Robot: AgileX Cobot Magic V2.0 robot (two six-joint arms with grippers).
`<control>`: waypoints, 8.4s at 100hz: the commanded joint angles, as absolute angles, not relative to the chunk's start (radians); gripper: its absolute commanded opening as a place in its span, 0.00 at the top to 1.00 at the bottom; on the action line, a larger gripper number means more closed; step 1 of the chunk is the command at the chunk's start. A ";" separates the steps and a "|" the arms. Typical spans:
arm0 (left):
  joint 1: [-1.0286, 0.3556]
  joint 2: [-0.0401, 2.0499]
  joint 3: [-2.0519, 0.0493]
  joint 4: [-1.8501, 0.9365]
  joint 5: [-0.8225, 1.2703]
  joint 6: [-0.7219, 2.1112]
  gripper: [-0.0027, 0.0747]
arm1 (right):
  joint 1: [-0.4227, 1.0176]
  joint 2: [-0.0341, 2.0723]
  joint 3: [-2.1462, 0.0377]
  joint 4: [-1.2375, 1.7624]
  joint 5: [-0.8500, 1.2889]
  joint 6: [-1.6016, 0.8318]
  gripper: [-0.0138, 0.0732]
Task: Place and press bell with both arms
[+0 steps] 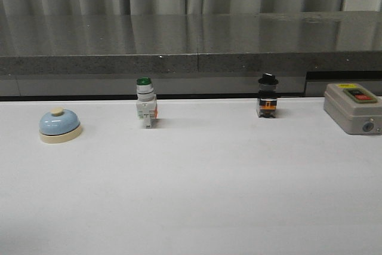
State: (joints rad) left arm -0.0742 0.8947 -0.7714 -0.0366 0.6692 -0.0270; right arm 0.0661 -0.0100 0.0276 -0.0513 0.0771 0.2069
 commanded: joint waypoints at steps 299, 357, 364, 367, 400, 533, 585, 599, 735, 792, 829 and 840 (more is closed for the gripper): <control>-0.247 1.682 -1.293 -0.049 0.700 -0.027 0.61 | 0.059 -0.031 0.009 -0.061 -0.009 0.204 0.92; -0.617 1.664 -1.293 -0.047 0.577 -0.027 0.61 | 0.059 -0.031 0.009 -0.061 -0.008 0.204 0.92; -0.652 1.692 -1.295 -0.047 0.557 -0.027 0.61 | 0.059 -0.031 0.009 -0.061 -0.008 0.204 0.92; -0.665 1.705 -1.297 -0.047 0.550 -0.027 0.61 | 0.059 -0.031 0.009 -0.061 -0.008 0.204 0.92; -0.763 1.880 -1.370 -0.041 0.529 -0.027 0.61 | 0.059 -0.031 0.009 -0.061 -0.008 0.204 0.92; -0.771 1.981 -1.378 -0.039 0.538 -0.027 0.25 | 0.059 -0.031 0.009 -0.061 -0.008 0.204 0.92; -0.769 1.895 -1.378 -0.043 0.592 -0.031 0.14 | 0.059 -0.031 0.009 -0.061 -0.008 0.204 0.92; -0.765 1.824 -1.378 -0.039 0.649 -0.033 0.14 | 0.059 -0.031 0.009 -0.061 -0.008 0.204 0.92; -0.204 0.813 -0.653 -0.031 0.425 -0.091 0.14 | 0.059 -0.031 0.009 -0.061 -0.008 0.204 0.92; -0.204 0.447 -0.503 -0.031 0.435 -0.091 0.48 | 0.059 -0.031 0.009 -0.061 -0.008 0.204 0.92; -0.204 0.447 -0.503 -0.031 0.435 -0.091 0.99 | 0.059 -0.031 0.009 -0.061 -0.008 0.204 0.92; -0.204 0.447 -0.503 -0.031 0.435 -0.091 0.99 | 0.059 -0.031 0.009 -0.061 -0.008 0.204 0.92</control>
